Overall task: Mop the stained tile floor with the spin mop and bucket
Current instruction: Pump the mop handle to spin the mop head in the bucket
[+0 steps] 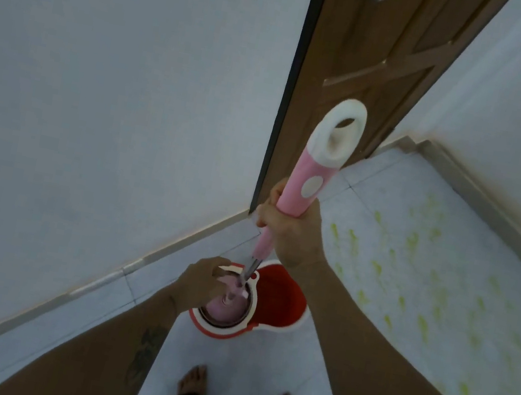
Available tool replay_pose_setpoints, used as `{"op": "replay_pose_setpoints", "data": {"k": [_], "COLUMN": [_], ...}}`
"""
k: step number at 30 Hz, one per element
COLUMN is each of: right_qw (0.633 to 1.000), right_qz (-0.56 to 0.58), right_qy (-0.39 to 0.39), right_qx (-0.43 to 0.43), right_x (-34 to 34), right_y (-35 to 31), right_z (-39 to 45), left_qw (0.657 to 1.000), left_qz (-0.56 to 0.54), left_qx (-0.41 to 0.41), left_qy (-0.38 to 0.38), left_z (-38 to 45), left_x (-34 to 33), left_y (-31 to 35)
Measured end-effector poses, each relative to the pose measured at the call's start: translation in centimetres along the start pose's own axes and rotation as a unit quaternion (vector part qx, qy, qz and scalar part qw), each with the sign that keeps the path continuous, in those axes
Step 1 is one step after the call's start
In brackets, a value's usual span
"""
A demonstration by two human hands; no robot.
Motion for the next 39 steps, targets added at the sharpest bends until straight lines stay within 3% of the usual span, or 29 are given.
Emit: {"op": "replay_pose_setpoints", "data": {"k": [10,17,26,30,34,36,39], "right_qw": [0.999,0.999,0.986,0.985,0.982,0.98,0.961], "right_qz": [-0.014,-0.024,0.082,0.066,0.023,0.072,0.241], "right_qy": [0.034,0.01,-0.033,-0.009,-0.041,-0.072,-0.107], "right_qx": [-0.025,0.02,0.144,0.16,0.182,0.17,0.081], "right_x": [-0.5,-0.9,0.8,2.4,2.7,3.4,5.2], "right_y": [-0.4,-7.1,-22.3,-23.7,-23.2,-22.3,-18.9], "right_z": [-1.6,-0.7,0.0,-0.8,-2.9,-3.9,-4.5], "left_qw": [0.997,0.997,0.992,0.989,0.986,0.987,0.989], "left_qz": [0.036,-0.018,-0.076,-0.111,-0.122,-0.116,-0.105], "left_qx": [-0.051,-0.069,-0.098,-0.102,-0.112,-0.111,-0.109], "left_qy": [-0.05,-0.02,-0.015,-0.005,-0.005,-0.003,-0.002], "left_z": [1.5,1.1,-0.4,-1.6,-2.7,-3.1,-3.4], "left_x": [-0.1,0.0,2.2,2.6,2.0,1.6,1.1], "left_y": [1.5,4.5,10.9,12.0,12.1,12.3,12.7]}}
Point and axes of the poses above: each hand's wrist, its own z-axis towards the middle knuckle, its own x-axis out of the back of the hand, y = z × x, the point moved 8 cm from there along z, towards the middle knuckle, and after that the axes turned 5 degrees about y, right-handed, at the moved point
